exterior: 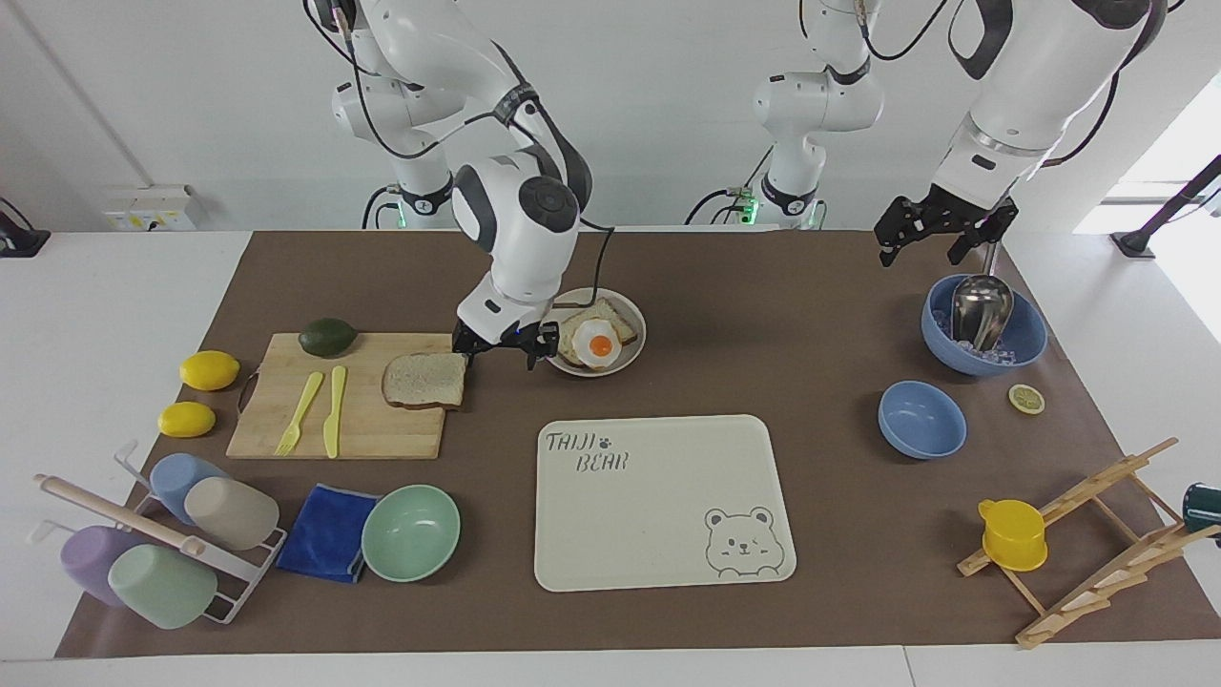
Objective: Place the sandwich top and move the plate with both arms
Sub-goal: 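Reach the right gripper to the bread slice on the board and grasp it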
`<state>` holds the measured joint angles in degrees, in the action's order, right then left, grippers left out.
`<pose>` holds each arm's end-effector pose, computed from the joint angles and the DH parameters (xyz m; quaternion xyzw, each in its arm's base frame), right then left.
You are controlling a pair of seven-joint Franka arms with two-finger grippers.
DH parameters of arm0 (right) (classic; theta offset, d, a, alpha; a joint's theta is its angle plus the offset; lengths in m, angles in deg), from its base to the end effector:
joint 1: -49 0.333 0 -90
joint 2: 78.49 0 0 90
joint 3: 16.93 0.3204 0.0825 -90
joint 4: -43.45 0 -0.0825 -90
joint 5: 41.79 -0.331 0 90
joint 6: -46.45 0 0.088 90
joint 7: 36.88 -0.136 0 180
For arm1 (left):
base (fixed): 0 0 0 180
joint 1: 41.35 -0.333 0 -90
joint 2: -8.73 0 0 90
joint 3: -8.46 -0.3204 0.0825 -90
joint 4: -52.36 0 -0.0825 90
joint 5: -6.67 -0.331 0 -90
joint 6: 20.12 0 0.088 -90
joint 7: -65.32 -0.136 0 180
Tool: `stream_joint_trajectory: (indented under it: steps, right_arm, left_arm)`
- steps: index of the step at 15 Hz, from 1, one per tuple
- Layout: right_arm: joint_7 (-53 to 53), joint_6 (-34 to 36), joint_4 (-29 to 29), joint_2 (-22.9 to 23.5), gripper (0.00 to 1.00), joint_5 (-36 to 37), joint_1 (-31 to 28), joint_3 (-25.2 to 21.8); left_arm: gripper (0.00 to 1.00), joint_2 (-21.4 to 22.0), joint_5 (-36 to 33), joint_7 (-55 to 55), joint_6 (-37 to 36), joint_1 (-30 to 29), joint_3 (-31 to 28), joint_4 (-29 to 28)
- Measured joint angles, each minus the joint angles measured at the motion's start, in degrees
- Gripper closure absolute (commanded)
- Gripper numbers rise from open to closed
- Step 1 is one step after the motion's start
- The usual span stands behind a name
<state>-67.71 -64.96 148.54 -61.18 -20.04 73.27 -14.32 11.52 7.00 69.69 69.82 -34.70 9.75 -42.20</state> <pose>0.5176 0.2214 0.3617 0.9811 0.0512 -0.0039 0.1866 0.4790 -0.0679 0.5905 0.9994 -0.0311 -0.0161 0.0006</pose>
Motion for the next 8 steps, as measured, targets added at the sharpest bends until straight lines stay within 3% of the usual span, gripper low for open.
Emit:
stream_joint_trajectory:
  steps: [2,8]
  right_arm:
    - [-1.53,-1.54,2.34,1.67,0.00,4.60,-0.28,-0.36]
    - [-1.55,-3.31,5.72,2.18,0.00,8.79,-1.44,-0.69]
  left_arm:
    - [0.00,0.00,0.00,0.00,0.00,0.00,0.00,0.00]
    - [0.00,0.00,0.00,0.00,0.00,0.00,0.00,0.00]
